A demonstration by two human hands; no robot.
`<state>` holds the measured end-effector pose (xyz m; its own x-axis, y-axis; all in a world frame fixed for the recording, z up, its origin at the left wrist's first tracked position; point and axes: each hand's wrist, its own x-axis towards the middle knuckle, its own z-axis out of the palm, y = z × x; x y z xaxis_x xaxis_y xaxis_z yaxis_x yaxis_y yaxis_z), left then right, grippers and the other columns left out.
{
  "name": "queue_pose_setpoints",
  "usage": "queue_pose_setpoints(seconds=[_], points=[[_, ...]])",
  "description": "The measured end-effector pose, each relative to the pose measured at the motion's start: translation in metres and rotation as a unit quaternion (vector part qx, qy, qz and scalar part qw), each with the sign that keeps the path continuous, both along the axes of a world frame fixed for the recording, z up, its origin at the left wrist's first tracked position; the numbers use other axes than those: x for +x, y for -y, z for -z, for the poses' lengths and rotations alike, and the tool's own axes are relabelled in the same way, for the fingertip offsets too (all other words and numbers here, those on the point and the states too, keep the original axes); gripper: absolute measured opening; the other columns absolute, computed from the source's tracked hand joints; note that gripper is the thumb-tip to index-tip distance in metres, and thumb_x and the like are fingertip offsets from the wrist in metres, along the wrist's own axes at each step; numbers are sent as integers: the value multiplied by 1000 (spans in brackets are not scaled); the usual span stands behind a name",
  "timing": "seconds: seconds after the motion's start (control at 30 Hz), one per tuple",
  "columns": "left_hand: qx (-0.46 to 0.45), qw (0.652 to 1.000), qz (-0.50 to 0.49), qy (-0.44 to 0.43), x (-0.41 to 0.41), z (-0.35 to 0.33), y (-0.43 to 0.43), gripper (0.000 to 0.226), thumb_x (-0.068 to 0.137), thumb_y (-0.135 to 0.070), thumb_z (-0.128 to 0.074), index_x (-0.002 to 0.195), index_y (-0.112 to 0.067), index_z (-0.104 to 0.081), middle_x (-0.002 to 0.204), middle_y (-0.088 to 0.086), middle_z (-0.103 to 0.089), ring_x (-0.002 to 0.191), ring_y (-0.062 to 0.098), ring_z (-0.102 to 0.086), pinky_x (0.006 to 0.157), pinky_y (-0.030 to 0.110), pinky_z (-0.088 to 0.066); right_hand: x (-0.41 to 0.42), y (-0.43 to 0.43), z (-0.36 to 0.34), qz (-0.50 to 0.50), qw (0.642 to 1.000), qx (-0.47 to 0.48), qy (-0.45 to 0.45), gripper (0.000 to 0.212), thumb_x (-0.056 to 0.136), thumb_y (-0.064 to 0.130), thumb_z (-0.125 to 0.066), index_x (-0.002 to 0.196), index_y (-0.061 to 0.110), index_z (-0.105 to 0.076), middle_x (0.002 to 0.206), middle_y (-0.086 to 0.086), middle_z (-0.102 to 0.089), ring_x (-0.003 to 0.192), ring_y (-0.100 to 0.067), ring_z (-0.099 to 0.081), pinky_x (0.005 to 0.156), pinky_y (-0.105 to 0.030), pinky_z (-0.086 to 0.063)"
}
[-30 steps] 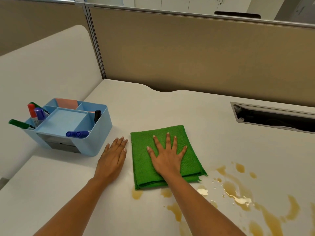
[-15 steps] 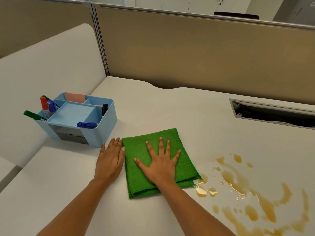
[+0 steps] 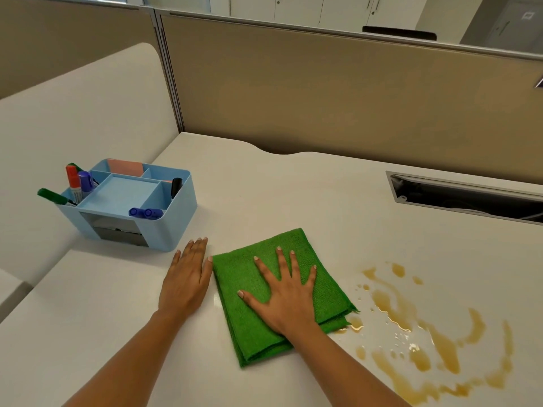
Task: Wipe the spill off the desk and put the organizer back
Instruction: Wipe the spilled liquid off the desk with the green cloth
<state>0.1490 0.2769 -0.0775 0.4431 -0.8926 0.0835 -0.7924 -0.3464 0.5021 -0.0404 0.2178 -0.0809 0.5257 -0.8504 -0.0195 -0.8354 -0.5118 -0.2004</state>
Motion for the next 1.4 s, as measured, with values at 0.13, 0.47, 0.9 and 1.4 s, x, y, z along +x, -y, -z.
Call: queue_pose_setpoints(seconds=[0.13,0.47,0.9,1.4], points=[[-4,1000,-3,-1,0,2,1,48,97,-28,-25,144,-19,-20,153,2,-27,143,13,-18,118,30,-8,-12,5,0,10,1000,0,-5,83,64,88,1,139,53,6,157,1,16,143,-25,19,103,-60,22],[-10,1000,-5,7,0,5,2,48,97,-27,-27,144,-17,-22,152,4,-28,143,15,-20,118,31,-9,-12,-4,-2,-93,996,7,-16,68,69,86,-7,129,63,15,150,7,26,142,-29,22,93,-67,29],[-6,1000,-10,10,-3,2,2,47,97,-26,-26,143,-15,-24,152,4,-30,142,15,-21,118,32,-10,18,-2,-1,-98,995,-6,-16,66,72,82,-6,134,62,2,158,6,9,144,-30,17,88,-68,32],[29,999,-23,12,-3,3,3,49,97,-29,-22,144,-17,-20,154,2,-24,143,14,-18,118,31,-7,-62,65,-1,-12,999,-5,-38,48,89,65,-9,136,59,1,158,9,6,145,-26,11,100,-72,12]])
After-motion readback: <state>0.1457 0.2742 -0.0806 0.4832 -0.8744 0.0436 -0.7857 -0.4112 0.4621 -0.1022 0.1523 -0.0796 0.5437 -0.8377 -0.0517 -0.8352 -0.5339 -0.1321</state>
